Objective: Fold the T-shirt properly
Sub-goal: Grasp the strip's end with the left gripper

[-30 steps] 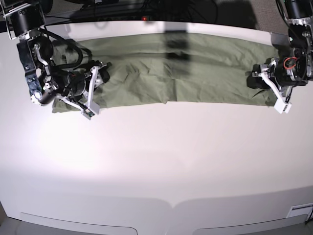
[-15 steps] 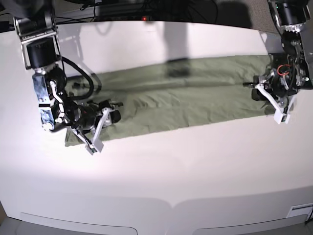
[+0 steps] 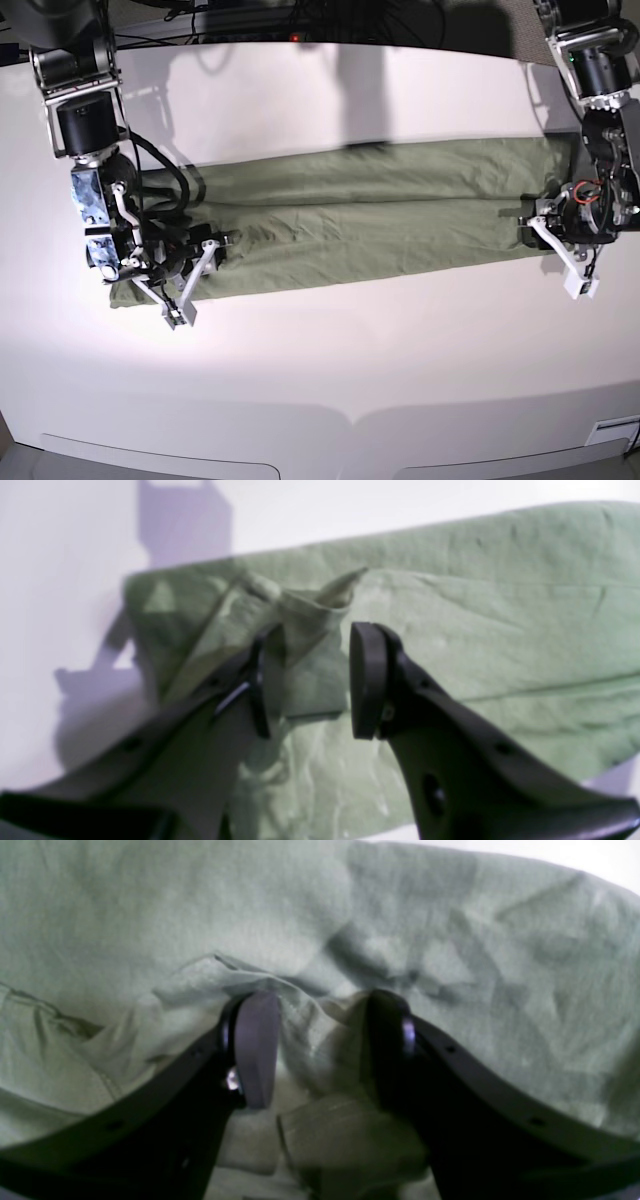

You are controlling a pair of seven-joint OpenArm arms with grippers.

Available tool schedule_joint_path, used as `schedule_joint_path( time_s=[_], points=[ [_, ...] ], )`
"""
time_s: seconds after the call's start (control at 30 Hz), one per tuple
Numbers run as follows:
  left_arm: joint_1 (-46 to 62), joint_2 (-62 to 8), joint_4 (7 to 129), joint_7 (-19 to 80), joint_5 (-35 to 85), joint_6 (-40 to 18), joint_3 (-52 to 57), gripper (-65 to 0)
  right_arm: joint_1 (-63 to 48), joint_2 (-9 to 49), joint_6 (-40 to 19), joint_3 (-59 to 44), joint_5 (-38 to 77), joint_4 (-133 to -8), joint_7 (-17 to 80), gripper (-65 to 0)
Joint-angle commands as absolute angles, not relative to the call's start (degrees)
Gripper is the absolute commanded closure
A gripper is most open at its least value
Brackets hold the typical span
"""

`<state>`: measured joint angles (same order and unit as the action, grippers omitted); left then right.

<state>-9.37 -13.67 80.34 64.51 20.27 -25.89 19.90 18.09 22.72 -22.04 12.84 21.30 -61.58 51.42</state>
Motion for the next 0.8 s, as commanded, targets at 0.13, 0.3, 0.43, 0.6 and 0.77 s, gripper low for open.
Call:
schedule_joint_path(
  time_s=[0.13, 0.3, 0.43, 0.6, 0.77],
  points=[
    [-10.61, -14.50, 81.36, 60.77, 18.96, -28.77, 20.08, -21.5, 16.99, 23.79, -20.38, 12.97, 18.11, -60.47, 56.99, -30.6],
    [-10.61, -14.48, 81.36, 58.13, 15.79, -28.77, 16.95, -21.5, 16.97, 23.66, -20.38, 12.97, 18.17, -60.47, 56.99, -30.6],
    [-10.31, -14.48, 81.36, 54.83, 9.89, -28.73, 10.55, -21.5, 16.97, 23.66, -20.47, 12.97, 18.15, -60.47, 57.01, -30.6],
    [-10.41, -14.50, 81.36, 53.06, 3.38, -28.67, 5.15, -21.5, 16.97, 23.66, -20.51, 12.97, 18.15, -60.47, 57.01, -30.6],
    [-10.39, -15.64, 81.36, 55.53, 3.01, -28.49, 5.04, -21.5, 16.99, 23.68, -20.51, 12.97, 18.15, -60.47, 57.01, -30.6]
  ],
)
